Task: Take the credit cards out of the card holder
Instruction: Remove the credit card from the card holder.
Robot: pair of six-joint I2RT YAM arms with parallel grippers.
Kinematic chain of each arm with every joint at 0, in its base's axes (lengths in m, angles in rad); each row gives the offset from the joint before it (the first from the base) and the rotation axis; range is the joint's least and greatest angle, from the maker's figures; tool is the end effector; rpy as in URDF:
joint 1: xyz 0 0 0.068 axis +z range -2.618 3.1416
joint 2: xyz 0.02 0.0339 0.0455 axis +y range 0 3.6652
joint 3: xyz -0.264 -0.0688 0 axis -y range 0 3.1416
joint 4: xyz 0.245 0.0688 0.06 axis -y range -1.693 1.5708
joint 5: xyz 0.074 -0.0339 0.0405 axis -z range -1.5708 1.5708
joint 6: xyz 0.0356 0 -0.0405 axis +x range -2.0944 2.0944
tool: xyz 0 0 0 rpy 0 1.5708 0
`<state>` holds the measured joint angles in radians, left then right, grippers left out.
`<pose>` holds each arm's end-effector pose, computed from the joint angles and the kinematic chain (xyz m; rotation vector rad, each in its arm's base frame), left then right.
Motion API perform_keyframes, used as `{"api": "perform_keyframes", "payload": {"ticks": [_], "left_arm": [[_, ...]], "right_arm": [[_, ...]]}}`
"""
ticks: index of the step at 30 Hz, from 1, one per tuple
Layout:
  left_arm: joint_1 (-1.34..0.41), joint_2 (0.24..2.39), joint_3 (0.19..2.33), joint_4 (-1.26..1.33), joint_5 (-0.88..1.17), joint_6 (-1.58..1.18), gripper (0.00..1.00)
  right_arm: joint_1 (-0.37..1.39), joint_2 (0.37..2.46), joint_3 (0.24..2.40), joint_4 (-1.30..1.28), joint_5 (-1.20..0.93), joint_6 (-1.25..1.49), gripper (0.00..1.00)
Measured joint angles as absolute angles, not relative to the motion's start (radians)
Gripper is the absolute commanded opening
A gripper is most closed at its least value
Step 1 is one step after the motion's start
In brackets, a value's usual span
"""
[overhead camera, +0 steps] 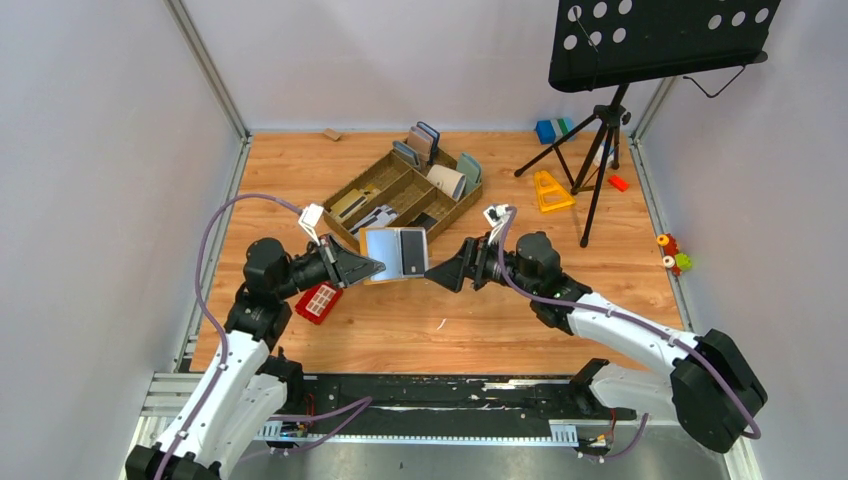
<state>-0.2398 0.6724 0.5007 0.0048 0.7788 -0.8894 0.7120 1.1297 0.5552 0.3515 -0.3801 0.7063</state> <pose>0.1525 -0.0630 0.2787 0.0178 1.9372 -1.4626 0.1806 0.1733 0.2458 -0.3082 1.9688 1.3119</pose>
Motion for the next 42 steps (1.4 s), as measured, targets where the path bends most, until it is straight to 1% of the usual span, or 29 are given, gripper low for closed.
{"api": "perform_keyframes", "payload": {"ticks": [6,10,15,18,21,23,24,27,28,30,31,34,35,39,42], "left_arm": [[-0.24,0.651,0.45,0.259,0.866,-1.079,0.0],[-0.241,0.652,0.427,0.402,0.911,-1.188,0.0],[-0.243,0.651,0.425,0.482,0.944,-1.247,0.0],[-0.251,0.65,0.414,0.513,0.952,-1.266,0.0],[-0.274,0.653,0.403,0.528,0.954,-1.275,0.0],[-0.292,0.659,0.395,0.537,0.957,-1.277,0.0],[-0.3,0.662,0.391,0.54,0.957,-1.277,0.0],[-0.316,0.672,0.379,0.544,0.958,-1.276,0.0],[-0.319,0.676,0.379,0.541,0.958,-1.27,0.02],[-0.319,0.674,0.389,0.479,0.948,-1.22,0.17],[-0.319,0.67,0.401,0.419,0.933,-1.172,0.24],[-0.326,0.665,0.516,0.051,0.768,-0.96,0.44],[-0.326,0.669,0.556,-0.053,0.696,-0.892,0.47],[-0.325,0.699,0.584,-0.248,0.575,-0.748,0.49],[-0.346,0.723,0.55,-0.299,0.546,-0.713,0.47]], "right_arm": [[0.712,1.126,0.464,0.503,-0.484,0.81,1.0],[0.71,1.139,0.453,0.615,-0.527,0.889,0.99],[0.71,1.161,0.432,0.802,-0.572,0.984,0.89],[0.71,1.176,0.423,0.896,-0.589,1.036,0.78],[0.71,1.193,0.422,0.962,-0.596,1.074,0.64],[0.71,1.208,0.422,0.996,-0.6,1.097,0.51],[0.71,1.215,0.422,1.012,-0.602,1.107,0.4],[0.71,1.232,0.422,1.036,-0.604,1.137,0.15],[0.71,1.234,0.422,1.04,-0.604,1.149,0.09],[0.71,1.234,0.421,1.045,-0.602,1.153,0.01],[0.71,1.23,0.418,1.04,-0.596,1.151,0.0],[0.708,1.19,0.397,0.935,-0.566,1.113,0.0],[0.708,1.169,0.395,0.868,-0.554,1.087,0.0],[0.709,1.085,0.398,0.569,-0.484,0.956,0.0],[0.713,1.056,0.402,0.4,-0.423,0.879,0.0]]}}
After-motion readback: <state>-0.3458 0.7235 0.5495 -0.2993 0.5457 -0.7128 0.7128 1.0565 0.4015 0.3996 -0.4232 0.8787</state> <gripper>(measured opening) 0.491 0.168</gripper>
